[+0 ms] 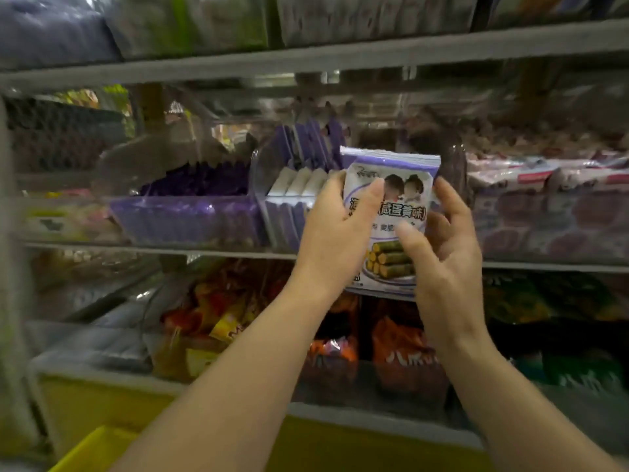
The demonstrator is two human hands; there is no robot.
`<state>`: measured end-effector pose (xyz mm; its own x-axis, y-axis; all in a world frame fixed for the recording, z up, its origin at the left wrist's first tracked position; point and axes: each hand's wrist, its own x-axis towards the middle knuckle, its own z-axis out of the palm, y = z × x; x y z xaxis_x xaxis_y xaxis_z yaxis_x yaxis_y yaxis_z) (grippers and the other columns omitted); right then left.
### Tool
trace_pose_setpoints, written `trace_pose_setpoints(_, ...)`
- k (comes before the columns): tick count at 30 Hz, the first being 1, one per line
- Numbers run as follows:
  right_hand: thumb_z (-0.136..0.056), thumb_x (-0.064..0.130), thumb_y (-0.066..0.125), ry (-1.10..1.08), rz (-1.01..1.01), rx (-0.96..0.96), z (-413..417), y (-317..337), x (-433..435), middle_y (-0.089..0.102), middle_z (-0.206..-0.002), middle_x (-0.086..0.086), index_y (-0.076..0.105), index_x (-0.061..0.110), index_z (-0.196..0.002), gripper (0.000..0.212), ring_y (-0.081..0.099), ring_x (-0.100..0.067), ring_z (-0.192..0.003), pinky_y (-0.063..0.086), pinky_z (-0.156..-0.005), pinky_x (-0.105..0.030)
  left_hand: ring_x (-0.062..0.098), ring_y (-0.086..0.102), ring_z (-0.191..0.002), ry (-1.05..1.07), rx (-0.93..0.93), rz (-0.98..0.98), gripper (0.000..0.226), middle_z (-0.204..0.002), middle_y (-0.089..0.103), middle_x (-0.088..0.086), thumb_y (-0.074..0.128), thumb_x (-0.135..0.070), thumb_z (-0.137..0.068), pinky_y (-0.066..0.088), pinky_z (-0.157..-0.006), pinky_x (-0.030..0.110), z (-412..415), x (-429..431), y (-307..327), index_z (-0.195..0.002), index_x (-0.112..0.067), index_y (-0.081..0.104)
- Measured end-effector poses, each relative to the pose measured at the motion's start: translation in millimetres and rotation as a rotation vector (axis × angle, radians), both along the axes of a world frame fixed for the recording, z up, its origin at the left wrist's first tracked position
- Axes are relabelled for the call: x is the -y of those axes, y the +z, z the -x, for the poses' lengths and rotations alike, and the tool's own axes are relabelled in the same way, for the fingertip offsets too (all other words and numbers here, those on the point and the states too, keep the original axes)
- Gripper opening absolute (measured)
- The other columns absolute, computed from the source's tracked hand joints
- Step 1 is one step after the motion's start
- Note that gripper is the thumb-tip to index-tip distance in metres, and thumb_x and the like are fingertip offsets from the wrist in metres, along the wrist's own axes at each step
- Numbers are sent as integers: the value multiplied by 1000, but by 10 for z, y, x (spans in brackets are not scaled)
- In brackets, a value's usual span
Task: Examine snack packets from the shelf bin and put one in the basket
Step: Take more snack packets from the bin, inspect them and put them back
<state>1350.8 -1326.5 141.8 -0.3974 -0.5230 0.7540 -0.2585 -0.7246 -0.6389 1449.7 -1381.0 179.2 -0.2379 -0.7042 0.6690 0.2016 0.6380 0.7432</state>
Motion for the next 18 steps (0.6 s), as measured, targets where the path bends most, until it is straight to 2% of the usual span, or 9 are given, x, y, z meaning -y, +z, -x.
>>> trace_pose_setpoints(2, -87, 43, 64, -5, -66, 102, 36, -25, 25, 69, -109, 21, 49, 30, -130, 47, 63, 1, -106, 54, -87, -21, 8, 70, -96, 1, 6, 29, 14, -104, 72, -3, 55, -32, -98, 58, -87, 38, -10, 6, -171, -110, -25, 59)
trace_pose_setpoints(4, -81, 51, 59, 48, -132, 185, 65, -36, 65, 73, -108, 6, 62, 19, -119, 50, 67, -11, -105, 54, -93, -37, 11, 69, -100, -28, -15, 11, 19, -108, 72, -1, 55, -32, -98, 57, -89, 41, 6, 18, -317, -114, -22, 58)
trace_pose_setpoints(5, -81, 50, 58, 77, -150, 209, 72, -54, 90, 73, -105, -1, 66, 18, -109, 43, 69, -17, -103, 55, -92, -42, 12, 69, -101, -40, -25, -3, 22, -108, 71, 1, 54, -34, -97, 56, -90, 42, 23, 24, -388, -114, -21, 58)
trace_pose_setpoints(7, -90, 41, 57, 115, -164, 251, 83, -128, 136, 75, -98, -5, 69, 22, -92, 22, 72, -19, -95, 58, -84, -39, 15, 69, -100, -57, -47, -11, 23, -105, 71, 2, 53, -41, -95, 56, -89, 44, 61, 46, -516, -108, -22, 58)
trace_pose_setpoints(8, -93, 37, 56, 135, -170, 281, 88, -177, 161, 75, -96, -5, 69, 24, -88, 19, 72, -20, -93, 59, -81, -37, 16, 70, -99, -63, -61, -17, 23, -103, 71, 2, 52, -44, -94, 57, -88, 43, 76, 61, -566, -103, -24, 58)
trace_pose_setpoints(13, -95, 26, 56, 261, -184, 418, 73, -415, 243, 76, -87, -5, 70, 24, -81, 20, 73, -20, -86, 58, -73, -32, 20, 72, -90, -58, -104, -71, 27, -94, 73, 7, 52, -44, -95, 60, -76, 36, 95, 174, -793, -92, -20, 62)
trace_pose_setpoints(15, -95, 19, 56, 310, -192, 505, 70, -483, 280, 75, -82, -5, 69, 20, -81, 19, 73, -20, -81, 59, -70, -32, 24, 72, -91, -96, -121, -119, 22, -94, 74, 9, 54, -39, -96, 60, -77, 39, 89, 200, -870, -90, -21, 66)
trace_pose_setpoints(18, -93, 14, 56, 320, -238, 533, 88, -525, 291, 75, -80, -7, 70, 13, -87, 15, 73, -21, -76, 61, -70, -35, 30, 72, -95, -198, -140, -225, 20, -99, 75, 13, 55, -32, -94, 58, -82, 45, 33, 250, -930, -97, -20, 72)
